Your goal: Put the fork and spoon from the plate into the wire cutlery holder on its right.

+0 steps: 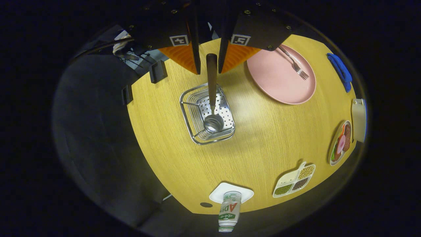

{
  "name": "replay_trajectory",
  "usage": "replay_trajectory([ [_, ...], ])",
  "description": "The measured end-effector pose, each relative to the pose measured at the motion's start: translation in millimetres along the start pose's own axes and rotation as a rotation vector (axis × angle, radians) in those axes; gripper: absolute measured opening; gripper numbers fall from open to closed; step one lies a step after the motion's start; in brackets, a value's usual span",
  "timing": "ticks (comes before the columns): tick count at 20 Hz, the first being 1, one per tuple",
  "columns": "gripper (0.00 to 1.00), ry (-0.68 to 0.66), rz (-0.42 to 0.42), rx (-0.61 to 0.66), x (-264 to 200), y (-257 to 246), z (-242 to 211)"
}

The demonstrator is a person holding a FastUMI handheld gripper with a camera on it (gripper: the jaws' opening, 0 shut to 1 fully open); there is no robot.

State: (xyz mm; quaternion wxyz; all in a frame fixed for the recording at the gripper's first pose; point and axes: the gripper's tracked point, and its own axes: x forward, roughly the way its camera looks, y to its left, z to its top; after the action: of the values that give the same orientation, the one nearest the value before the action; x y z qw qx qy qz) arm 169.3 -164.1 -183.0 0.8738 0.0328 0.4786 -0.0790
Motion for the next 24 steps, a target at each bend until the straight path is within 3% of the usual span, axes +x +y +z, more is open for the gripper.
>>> replay_trajectory([
  [11, 0.32, -0.12, 0.004, 0.009, -34, 16, -21],
  [24, 0.32, -0.206, -0.027, -0.179, -74, 95, -65],
])
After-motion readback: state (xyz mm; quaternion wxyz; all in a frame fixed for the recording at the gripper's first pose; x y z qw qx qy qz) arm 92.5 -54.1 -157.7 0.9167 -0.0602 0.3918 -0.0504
